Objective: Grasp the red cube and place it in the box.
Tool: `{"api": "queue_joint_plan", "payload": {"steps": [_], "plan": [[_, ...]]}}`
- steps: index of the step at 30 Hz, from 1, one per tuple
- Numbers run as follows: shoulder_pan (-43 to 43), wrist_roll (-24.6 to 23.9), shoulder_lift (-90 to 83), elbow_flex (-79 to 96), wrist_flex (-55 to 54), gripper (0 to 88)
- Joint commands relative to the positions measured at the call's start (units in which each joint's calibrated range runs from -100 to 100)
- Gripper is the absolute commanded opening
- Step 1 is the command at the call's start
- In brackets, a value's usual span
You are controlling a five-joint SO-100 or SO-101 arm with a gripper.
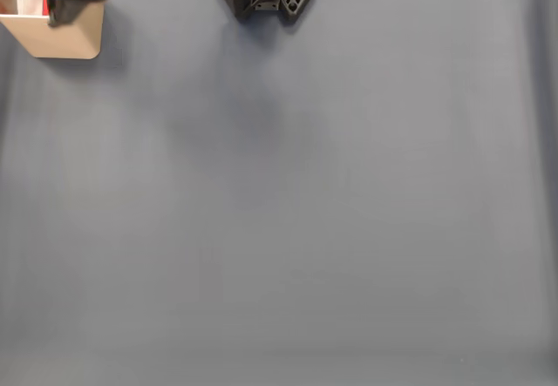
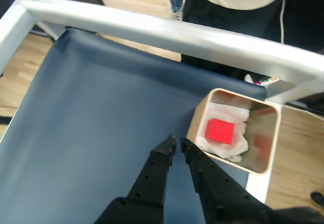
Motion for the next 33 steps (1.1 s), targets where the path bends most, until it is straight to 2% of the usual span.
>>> {"api": "queue_joint_plan", "payload": {"steps": [1, 13, 33], "plan": [[-6.6, -0.3, 0.7, -5.1, 0.7, 0.0], [-25.1, 0.1, 1.0, -6.4, -0.5, 0.0], [-50.6, 1.4, -1.2, -2.4, -2.1, 0.0]]}}
